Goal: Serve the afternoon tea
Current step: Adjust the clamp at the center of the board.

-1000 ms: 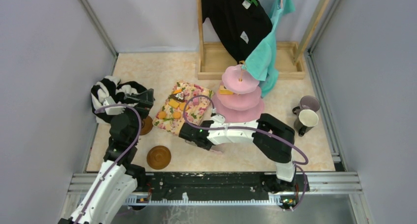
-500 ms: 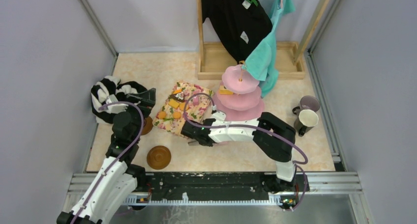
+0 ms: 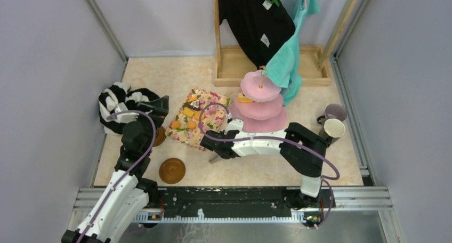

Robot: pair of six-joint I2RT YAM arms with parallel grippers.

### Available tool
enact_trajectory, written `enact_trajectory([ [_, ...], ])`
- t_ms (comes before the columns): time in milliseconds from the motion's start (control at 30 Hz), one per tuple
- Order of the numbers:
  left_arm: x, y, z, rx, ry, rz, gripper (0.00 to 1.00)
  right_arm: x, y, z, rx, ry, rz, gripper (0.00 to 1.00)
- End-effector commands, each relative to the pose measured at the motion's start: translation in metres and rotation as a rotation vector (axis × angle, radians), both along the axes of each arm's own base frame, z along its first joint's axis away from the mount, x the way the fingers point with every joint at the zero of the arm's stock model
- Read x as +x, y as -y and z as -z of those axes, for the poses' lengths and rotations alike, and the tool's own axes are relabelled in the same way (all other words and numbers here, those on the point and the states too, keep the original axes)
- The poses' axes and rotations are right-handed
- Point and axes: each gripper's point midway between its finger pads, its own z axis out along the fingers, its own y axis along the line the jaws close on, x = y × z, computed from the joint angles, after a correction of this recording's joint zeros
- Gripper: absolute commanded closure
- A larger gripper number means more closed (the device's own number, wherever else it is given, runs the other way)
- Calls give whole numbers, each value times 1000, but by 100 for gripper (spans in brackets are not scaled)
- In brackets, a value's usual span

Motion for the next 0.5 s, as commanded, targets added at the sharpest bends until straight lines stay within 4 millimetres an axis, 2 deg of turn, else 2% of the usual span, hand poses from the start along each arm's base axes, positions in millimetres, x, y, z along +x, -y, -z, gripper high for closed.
enact_trajectory([
  [0, -2, 0, -11, 3, 44, 0, 1, -18, 24, 13, -70, -60, -113, 83],
  [67, -3, -1, -14, 1, 49, -3, 1, -24, 24, 14, -49, -63, -163, 84],
  [300, -3, 1, -18, -2, 55, 7, 1, -40, 3, -13, 37, 22, -408, 85],
  [467, -5, 1, -20, -7, 59, 13, 1, -56, -12, -17, 33, 34, -565, 88],
])
